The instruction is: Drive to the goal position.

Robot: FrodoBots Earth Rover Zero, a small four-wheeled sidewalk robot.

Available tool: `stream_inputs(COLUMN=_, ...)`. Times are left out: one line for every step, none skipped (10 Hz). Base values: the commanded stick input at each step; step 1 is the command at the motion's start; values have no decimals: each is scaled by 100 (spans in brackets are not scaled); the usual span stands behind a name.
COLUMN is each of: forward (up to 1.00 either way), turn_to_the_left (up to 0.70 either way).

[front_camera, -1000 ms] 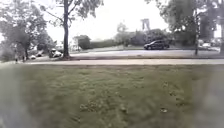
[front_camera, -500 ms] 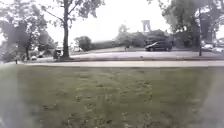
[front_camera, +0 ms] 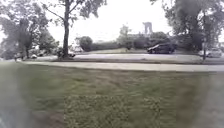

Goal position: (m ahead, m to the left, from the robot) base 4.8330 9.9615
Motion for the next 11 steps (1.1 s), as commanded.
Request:
stream_inputs(forward=70, turn_to_the_left=31)
stream_inputs(forward=70, turn_to_the_left=35)
stream_inputs(forward=70, turn_to_the_left=35)
stream_inputs(forward=70, turn_to_the_left=35)
stream_inputs(forward=70, turn_to_the_left=35)
stream_inputs(forward=70, turn_to_the_left=10)
stream_inputs(forward=70, turn_to_the_left=0)
stream_inputs(forward=70, turn_to_the_left=0)
stream_inputs(forward=70, turn_to_the_left=0)
stream_inputs(forward=70, turn_to_the_left=0)
stream_inputs(forward=70, turn_to_the_left=0)
